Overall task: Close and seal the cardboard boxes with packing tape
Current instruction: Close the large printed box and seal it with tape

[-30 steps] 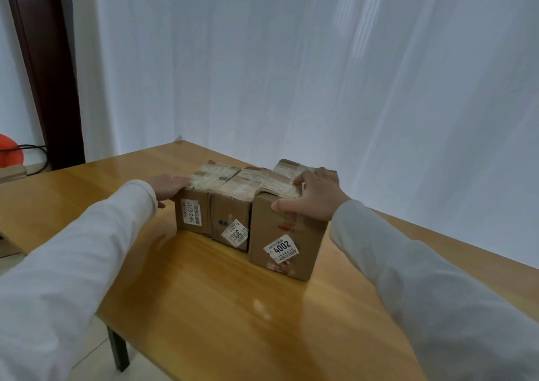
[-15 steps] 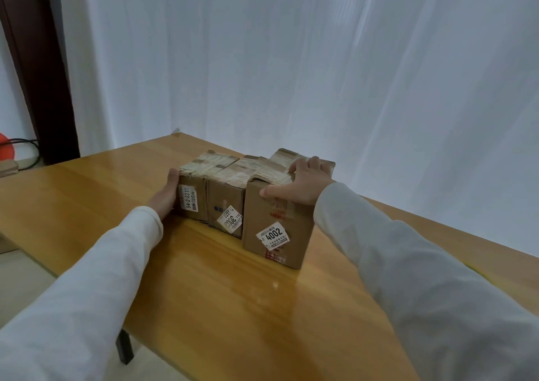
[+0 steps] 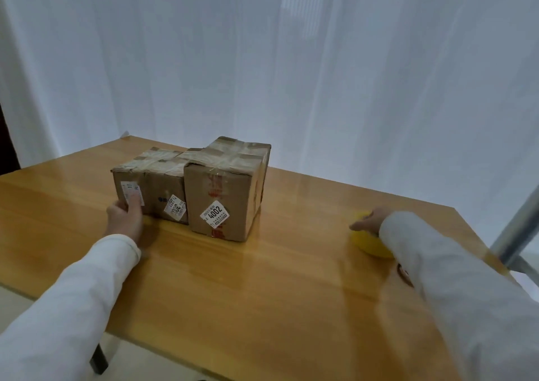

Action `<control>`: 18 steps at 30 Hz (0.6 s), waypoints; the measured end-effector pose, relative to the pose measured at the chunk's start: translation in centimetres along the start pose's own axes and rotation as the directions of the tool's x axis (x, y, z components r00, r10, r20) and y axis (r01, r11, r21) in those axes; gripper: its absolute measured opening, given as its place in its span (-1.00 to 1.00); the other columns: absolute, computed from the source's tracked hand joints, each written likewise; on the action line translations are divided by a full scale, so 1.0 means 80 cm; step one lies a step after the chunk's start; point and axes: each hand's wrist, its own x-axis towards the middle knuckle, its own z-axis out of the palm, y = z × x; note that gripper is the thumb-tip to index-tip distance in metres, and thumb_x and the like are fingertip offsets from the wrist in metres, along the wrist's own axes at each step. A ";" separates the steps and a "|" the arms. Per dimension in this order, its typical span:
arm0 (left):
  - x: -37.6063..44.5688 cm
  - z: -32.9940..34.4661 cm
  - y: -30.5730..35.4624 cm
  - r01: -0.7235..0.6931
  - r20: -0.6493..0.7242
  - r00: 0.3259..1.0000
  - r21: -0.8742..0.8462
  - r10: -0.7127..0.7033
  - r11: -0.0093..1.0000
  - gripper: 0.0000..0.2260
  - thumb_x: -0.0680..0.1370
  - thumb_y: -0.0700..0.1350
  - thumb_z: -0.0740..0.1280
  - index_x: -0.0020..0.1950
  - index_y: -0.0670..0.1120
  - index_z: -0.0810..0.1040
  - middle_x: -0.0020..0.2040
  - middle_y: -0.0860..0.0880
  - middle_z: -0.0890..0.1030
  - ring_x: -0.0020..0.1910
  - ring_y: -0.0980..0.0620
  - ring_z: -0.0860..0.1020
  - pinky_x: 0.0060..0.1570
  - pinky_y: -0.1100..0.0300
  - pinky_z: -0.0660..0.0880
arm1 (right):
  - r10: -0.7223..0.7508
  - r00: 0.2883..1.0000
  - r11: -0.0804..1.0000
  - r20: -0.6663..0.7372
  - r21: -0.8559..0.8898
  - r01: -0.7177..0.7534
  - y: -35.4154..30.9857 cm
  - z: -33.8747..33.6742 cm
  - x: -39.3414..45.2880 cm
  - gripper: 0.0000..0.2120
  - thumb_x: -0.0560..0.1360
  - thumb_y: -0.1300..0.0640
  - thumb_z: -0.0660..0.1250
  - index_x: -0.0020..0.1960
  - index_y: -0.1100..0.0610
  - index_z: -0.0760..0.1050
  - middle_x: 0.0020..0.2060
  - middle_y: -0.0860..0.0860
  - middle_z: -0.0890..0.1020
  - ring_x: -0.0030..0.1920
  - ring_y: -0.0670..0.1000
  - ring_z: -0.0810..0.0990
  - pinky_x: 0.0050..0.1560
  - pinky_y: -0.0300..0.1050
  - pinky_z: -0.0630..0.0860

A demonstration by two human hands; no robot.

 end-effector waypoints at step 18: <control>-0.071 0.046 0.001 -0.062 -0.178 0.982 0.053 0.070 0.997 -0.50 0.56 0.18 0.16 0.35 -0.13 0.34 0.30 -0.17 0.46 0.25 -0.24 0.45 0.26 -0.14 0.38 | -0.478 0.850 0.878 -0.221 -0.101 0.468 -0.120 0.048 -0.050 -0.55 0.54 -0.05 0.24 0.41 0.01 0.35 0.33 0.02 0.46 0.30 0.11 0.45 0.26 0.02 0.43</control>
